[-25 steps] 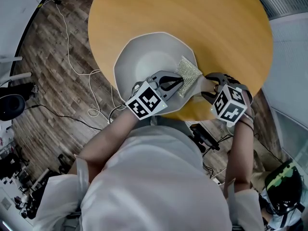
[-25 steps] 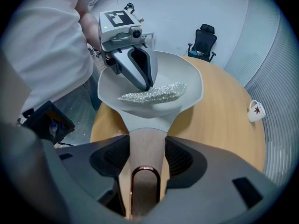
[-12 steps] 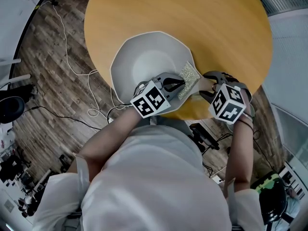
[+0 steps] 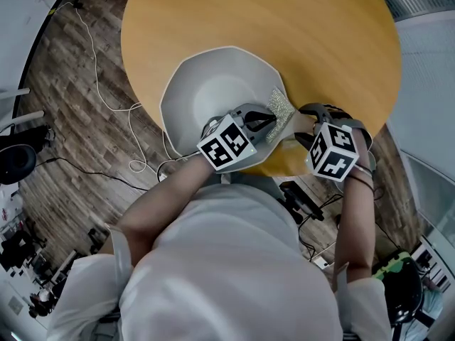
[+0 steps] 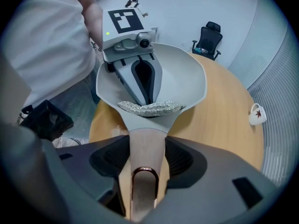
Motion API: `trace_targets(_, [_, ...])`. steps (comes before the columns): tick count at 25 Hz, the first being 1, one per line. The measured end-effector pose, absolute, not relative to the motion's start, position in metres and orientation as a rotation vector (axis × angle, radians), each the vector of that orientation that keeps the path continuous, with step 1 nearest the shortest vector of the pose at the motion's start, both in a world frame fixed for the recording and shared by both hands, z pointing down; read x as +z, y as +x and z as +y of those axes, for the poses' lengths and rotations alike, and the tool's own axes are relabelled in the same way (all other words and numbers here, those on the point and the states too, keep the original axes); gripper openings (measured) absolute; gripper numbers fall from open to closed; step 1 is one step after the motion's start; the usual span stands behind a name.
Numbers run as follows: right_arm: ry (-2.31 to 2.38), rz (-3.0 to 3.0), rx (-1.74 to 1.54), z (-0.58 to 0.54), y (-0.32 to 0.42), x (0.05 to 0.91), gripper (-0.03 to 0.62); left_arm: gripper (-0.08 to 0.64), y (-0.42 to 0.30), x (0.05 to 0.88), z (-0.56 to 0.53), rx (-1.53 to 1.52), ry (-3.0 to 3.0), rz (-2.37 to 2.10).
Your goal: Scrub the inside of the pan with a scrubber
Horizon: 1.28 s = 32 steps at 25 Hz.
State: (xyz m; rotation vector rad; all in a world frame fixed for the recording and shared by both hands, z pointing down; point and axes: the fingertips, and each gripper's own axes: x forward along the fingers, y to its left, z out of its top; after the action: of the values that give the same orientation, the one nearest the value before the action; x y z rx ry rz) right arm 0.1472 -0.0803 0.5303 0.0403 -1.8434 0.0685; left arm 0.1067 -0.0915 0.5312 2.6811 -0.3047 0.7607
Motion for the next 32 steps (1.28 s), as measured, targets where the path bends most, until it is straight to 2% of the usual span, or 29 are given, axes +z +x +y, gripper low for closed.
trace_targets(32, [0.020,-1.767,0.034,-0.077,0.144,0.527,0.241,0.017,0.105,0.530,-0.139,0.795,2.712,-0.397])
